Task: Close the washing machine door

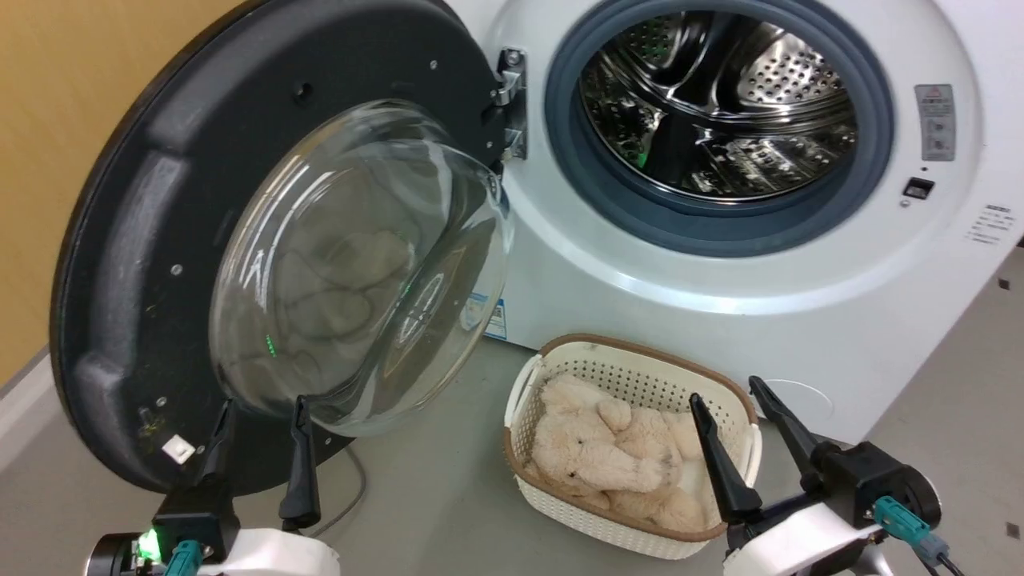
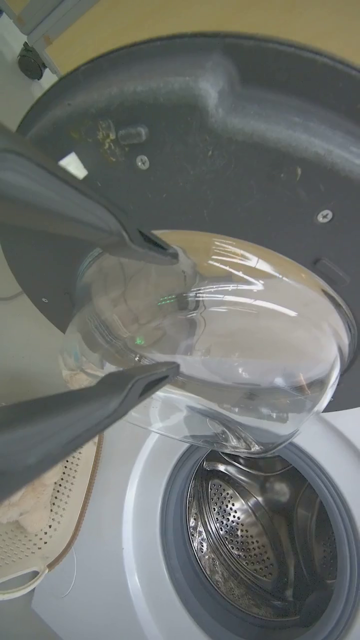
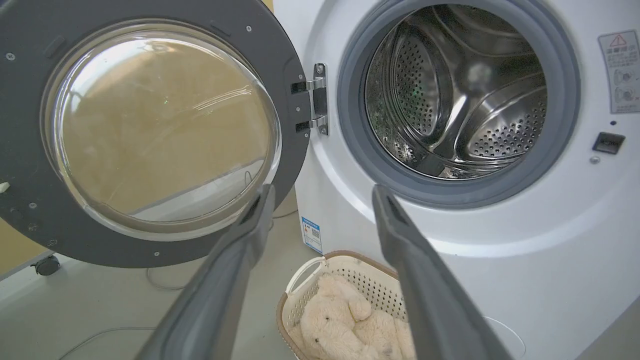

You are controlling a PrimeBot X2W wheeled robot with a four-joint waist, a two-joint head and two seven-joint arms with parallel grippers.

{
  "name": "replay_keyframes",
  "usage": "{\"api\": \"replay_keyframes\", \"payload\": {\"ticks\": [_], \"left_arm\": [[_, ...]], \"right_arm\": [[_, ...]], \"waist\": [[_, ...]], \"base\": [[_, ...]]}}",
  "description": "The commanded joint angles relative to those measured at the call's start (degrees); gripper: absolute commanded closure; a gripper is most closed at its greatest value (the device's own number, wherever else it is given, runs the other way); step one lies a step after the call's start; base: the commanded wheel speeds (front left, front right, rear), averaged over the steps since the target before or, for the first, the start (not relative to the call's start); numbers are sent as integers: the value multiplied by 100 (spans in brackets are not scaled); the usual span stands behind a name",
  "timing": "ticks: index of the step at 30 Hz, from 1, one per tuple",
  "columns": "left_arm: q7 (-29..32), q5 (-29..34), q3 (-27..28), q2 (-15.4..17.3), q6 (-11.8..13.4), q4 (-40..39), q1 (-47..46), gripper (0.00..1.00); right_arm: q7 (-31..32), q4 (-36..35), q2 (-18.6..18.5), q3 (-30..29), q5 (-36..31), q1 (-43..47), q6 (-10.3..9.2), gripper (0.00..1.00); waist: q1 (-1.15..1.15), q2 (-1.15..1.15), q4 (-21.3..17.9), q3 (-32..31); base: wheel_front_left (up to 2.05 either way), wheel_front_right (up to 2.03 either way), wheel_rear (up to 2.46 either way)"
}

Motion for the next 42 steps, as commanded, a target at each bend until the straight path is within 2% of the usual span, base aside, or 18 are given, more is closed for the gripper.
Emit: {"api": "replay_keyframes", "payload": {"ticks": [1,42], "left_arm": [[-67,-28,36,-2,40,-43,78,0],[-546,-274,250,-3,433,-537,459,0]], "right_arm": [[-83,51,12,65,89,-116,3,0],[-562,531,-142,999,649,-644,4,0]], "waist": [[0,0,60,9],[0,0,1094,139]], "base": [[0,0,0],[0,0,0]]}}
